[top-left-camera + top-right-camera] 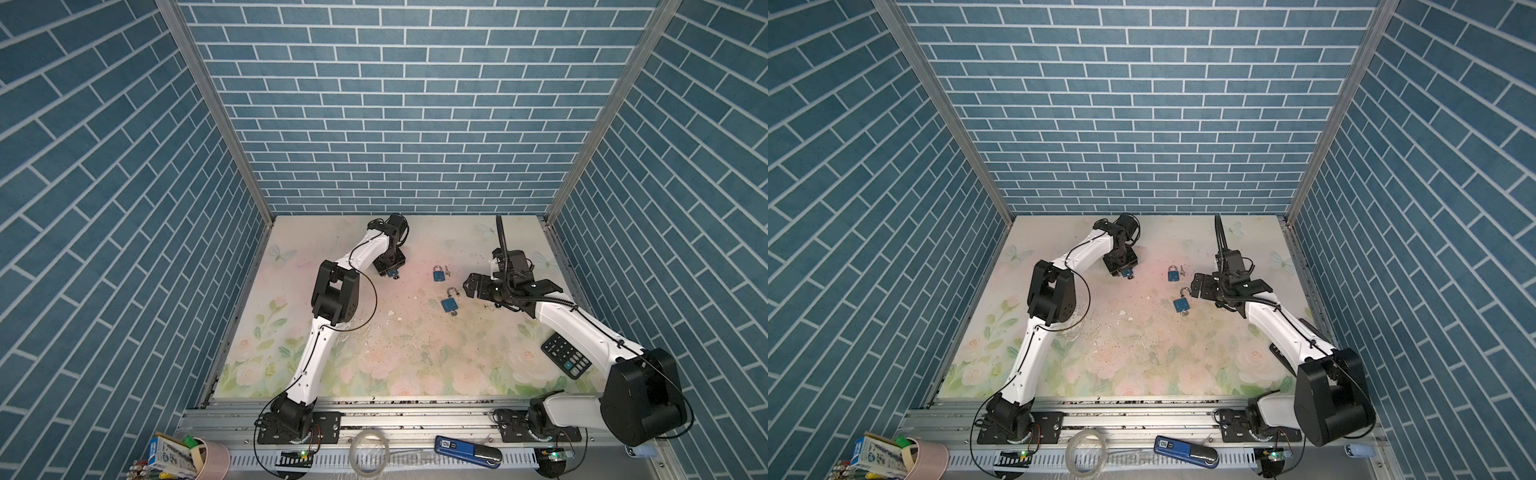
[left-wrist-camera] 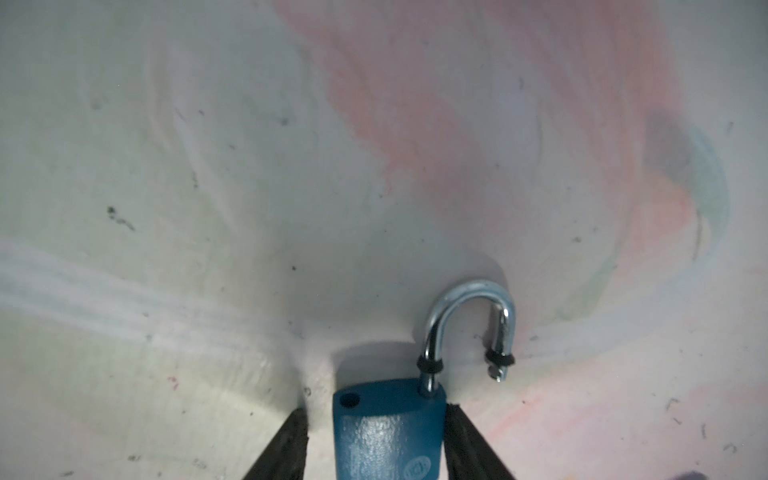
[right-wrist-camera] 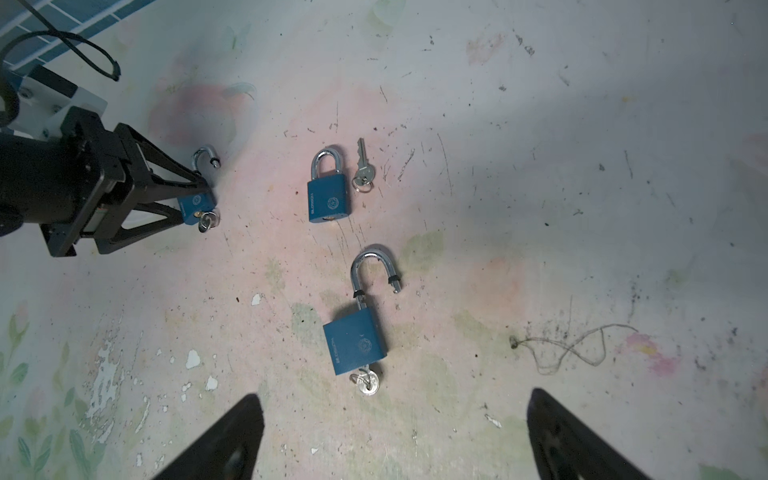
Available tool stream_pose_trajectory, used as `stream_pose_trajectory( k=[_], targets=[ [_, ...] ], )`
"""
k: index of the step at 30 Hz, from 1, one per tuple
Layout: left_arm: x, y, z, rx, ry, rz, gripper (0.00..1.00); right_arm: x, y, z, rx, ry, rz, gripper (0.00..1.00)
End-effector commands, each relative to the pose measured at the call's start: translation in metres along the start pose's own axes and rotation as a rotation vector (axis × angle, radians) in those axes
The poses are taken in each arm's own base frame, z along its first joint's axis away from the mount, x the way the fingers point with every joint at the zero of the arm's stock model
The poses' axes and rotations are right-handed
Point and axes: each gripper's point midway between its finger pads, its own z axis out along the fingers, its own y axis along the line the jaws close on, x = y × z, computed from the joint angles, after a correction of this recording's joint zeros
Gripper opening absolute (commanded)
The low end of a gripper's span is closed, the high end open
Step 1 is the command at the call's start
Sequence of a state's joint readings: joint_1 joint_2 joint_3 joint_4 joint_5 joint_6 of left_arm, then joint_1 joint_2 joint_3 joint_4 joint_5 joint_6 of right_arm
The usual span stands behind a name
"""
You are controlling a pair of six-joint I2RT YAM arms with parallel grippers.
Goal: Lock with the key
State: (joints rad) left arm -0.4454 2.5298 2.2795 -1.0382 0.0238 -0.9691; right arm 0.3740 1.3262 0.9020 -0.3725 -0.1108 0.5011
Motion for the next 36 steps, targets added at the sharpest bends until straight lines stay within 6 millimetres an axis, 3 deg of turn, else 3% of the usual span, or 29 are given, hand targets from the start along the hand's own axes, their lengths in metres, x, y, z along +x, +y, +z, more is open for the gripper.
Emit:
stream_pose_trajectory(
  k=[1,9,18,27,31,36],
  targets=[
    [0.009,0.035,0.034,-0.116,0.071,0.008,0.54,-0.001,0.006,-0.005,-0.042,-0.016,0.031,0.99],
    [0.008,0.039,0.038,-0.119,0.074,0.013,0.54,0.005,0.002,-0.009,-0.028,-0.018,0.05,0.99],
    [0.011,0.039,0.046,-0.111,0.09,0.003,0.46,0.01,0.001,-0.016,-0.032,-0.024,0.048,0.99],
    [0.015,0.033,0.048,-0.068,0.119,0.006,0.24,0.018,0.005,-0.019,-0.067,-0.016,0.045,0.99],
    [0.017,0.018,0.029,0.026,0.121,0.011,0.19,0.019,0.014,-0.023,-0.139,-0.036,0.079,0.99],
    [0.018,0.003,-0.019,0.142,0.08,0.032,0.16,0.012,0.038,-0.026,-0.293,-0.086,0.144,0.99]
  ],
)
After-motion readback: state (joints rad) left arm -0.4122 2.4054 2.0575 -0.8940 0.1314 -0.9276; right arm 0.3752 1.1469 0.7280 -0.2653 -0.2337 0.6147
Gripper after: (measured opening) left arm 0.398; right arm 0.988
